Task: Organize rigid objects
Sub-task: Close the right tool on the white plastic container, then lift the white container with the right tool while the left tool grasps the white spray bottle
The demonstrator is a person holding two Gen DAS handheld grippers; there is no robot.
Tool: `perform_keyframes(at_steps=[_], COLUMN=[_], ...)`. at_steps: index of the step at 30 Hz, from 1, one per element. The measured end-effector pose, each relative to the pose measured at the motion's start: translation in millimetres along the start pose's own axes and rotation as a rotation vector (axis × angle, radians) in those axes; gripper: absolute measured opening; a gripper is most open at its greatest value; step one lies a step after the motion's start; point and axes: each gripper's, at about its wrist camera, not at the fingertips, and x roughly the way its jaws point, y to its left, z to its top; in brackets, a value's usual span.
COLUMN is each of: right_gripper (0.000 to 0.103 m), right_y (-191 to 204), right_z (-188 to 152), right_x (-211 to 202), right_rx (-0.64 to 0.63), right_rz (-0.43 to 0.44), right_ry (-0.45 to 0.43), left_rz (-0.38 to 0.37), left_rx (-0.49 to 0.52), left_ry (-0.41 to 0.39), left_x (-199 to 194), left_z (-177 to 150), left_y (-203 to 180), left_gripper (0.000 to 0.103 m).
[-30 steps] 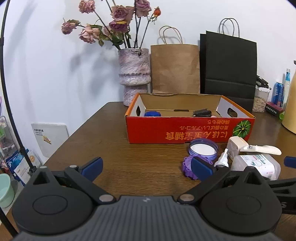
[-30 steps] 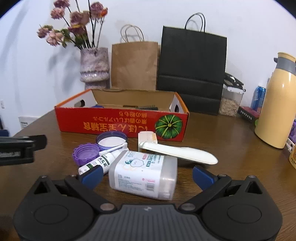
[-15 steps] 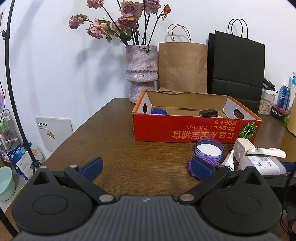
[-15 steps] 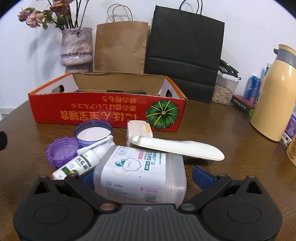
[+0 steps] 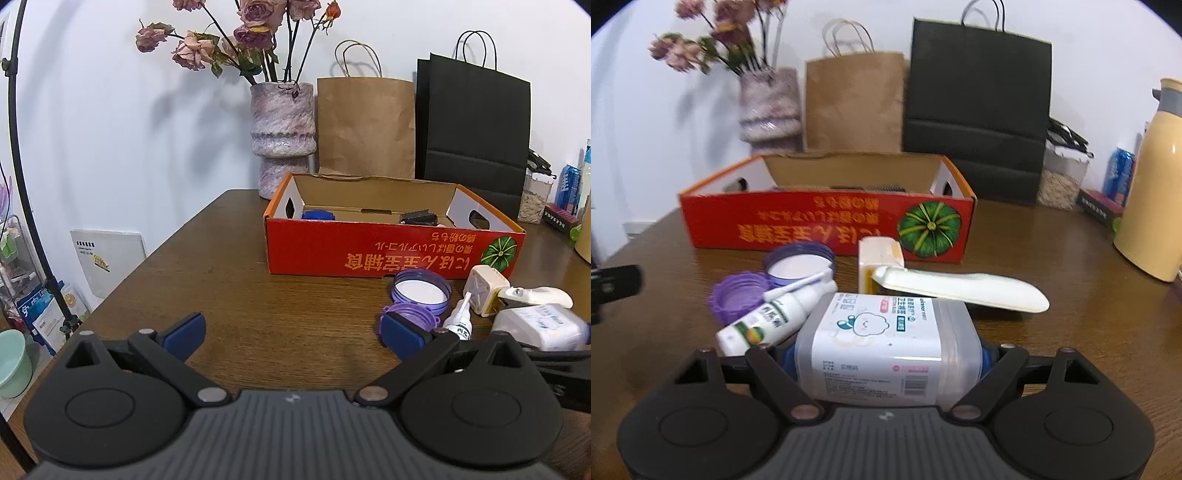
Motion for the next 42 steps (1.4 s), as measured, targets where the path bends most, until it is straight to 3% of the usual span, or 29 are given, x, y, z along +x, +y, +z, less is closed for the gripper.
perform_keyframes(at_steps=[9, 27, 32, 39, 42], right_gripper=[0.082, 0.082, 0.082, 0.082, 0.082], right_y=[-14, -67, -81, -100, -105], right_z=[-3, 2, 2, 0, 0], right_x=[-38, -41, -42, -41, -39], right_rx=[0.002, 0.051, 0.055, 0.062, 0.061], right_rz=[0.077, 0.072, 0.068, 0.062, 0.057], right_ry=[-0.138, -0.208, -0.215, -0.217, -0.215], left_rz=[0.006, -0.088, -0.100, -0.118, -0.122], left_rx=[0.007, 0.131, 0.143, 0.155, 0.159], left_ry=[-0.019, 0.050, 0.090, 0.132, 0.137], left_x=[-2, 12, 22, 33, 36], left_z=[-2, -11, -14, -16, -16], left_y=[-7, -79, -93, -110, -116], left_gripper=[0.103, 0.103, 0.098, 0.076, 0.072])
